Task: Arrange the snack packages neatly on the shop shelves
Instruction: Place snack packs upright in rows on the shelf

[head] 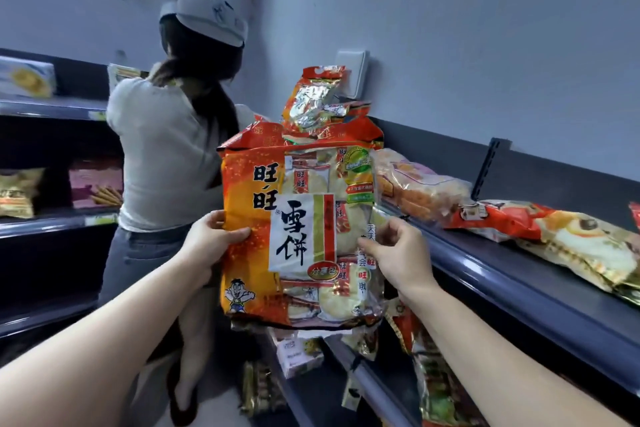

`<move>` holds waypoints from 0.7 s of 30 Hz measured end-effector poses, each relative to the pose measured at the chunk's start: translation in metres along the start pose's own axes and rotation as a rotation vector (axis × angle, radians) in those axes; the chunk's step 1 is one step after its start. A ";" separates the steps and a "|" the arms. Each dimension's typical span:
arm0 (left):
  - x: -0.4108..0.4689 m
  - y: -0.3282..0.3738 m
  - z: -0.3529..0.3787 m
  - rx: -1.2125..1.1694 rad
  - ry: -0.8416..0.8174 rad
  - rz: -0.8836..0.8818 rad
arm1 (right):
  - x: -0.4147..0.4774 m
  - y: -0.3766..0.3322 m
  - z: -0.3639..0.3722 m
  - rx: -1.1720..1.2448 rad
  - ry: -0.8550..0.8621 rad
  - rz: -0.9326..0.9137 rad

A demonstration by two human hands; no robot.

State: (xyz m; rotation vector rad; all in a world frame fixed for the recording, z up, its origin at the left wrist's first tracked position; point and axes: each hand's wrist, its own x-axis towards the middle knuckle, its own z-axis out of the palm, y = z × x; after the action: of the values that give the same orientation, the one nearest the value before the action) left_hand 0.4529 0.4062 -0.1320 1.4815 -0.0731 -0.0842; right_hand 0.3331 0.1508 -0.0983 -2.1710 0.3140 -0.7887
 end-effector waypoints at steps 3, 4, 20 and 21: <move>0.037 0.018 0.008 -0.036 -0.025 0.055 | 0.033 -0.009 0.007 0.003 0.052 -0.015; 0.049 0.026 0.011 -0.041 -0.041 0.070 | 0.045 -0.013 0.010 0.013 0.074 -0.028; 0.249 0.124 0.052 -0.025 -0.176 0.267 | 0.215 -0.077 0.058 0.117 0.402 0.029; 0.260 0.127 0.056 -0.020 -0.170 0.267 | 0.225 -0.079 0.060 0.109 0.411 0.028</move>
State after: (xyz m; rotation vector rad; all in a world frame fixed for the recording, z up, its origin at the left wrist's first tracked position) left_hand 0.7070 0.3357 -0.0015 1.4301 -0.4051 0.0052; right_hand 0.5433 0.1357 0.0294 -1.8885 0.4944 -1.2070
